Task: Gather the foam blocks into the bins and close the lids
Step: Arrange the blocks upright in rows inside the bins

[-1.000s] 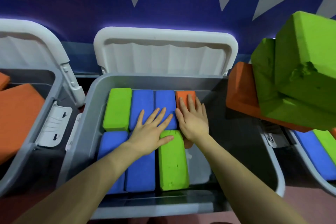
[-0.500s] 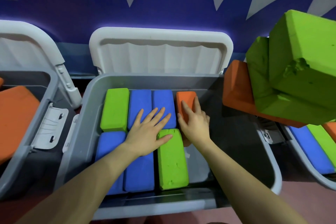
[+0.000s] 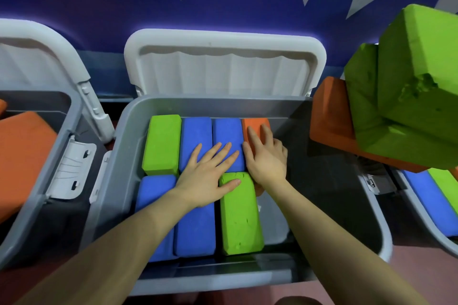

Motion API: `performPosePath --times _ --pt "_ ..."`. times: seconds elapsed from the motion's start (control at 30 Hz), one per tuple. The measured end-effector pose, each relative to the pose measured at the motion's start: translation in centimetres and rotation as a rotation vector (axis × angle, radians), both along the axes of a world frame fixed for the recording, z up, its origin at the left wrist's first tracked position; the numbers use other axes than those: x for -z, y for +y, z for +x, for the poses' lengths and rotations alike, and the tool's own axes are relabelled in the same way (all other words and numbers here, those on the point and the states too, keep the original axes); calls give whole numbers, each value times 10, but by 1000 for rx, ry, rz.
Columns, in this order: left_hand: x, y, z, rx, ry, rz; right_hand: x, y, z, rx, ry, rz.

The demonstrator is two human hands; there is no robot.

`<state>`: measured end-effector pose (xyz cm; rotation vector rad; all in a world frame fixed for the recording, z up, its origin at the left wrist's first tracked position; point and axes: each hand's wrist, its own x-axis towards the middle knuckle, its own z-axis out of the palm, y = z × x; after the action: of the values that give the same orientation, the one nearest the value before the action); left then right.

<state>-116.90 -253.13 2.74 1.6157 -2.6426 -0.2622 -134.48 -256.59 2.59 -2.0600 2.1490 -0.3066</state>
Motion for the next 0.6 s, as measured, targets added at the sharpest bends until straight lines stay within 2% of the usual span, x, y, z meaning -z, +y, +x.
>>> performPosePath --times 0.13,0.27,0.43,0.6 --pt "-5 -1 0 24 -34 69 -17 9 -6 -98 -8 46" --pt "-20 -2 -1 9 -27 160 -52 32 -13 -103 -47 -210" --pt "-74 1 -6 17 56 -44 -107 52 -35 -234 26 -484" --pt "-145 -3 -25 121 110 -178 -166 74 -57 -187 87 -737"
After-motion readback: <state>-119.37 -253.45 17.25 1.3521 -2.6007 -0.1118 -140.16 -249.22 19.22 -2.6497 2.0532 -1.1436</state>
